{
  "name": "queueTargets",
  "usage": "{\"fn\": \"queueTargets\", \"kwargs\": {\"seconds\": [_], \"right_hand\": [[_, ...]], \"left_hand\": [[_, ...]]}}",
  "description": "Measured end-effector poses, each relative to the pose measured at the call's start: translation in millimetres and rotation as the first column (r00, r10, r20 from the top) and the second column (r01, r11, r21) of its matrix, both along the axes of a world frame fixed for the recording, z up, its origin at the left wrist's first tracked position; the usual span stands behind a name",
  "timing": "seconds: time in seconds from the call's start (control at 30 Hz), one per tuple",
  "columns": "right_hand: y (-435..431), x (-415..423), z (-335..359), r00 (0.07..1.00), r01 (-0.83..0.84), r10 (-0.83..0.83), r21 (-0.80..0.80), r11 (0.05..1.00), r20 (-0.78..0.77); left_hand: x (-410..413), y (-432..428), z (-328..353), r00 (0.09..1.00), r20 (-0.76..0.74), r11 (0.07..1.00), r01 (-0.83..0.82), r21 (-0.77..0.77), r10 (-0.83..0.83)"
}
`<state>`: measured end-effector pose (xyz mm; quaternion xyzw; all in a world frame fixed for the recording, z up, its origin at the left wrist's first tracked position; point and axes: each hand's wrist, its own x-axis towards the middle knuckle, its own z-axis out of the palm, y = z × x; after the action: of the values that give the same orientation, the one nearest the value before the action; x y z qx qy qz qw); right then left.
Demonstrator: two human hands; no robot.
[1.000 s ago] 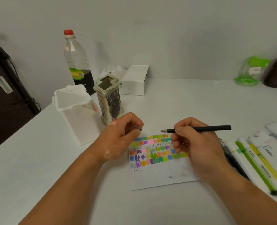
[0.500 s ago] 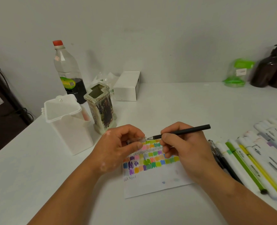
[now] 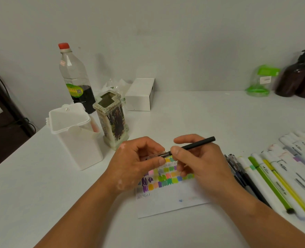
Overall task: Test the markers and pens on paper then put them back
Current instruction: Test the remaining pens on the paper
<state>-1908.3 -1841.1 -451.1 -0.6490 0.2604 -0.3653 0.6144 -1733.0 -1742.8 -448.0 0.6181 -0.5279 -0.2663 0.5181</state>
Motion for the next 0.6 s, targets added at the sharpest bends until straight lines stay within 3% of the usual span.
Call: {"fn": "queueTargets", "kwargs": {"seconds": [0.1,0.6], "right_hand": [[-3,-4,5,0.999,0.013,-0.015,0.028,1.000,0.048],[2,-1,9,0.993,0.120,-0.121,-0.076,0.990,-0.006]], "left_hand": [[2,0,0,1.000,-0.002,0.999,-0.027,0.019,0.027],[-8,-7,-9,0.990,-0.140,1.000,0.015,-0.013,-0.016]]}}
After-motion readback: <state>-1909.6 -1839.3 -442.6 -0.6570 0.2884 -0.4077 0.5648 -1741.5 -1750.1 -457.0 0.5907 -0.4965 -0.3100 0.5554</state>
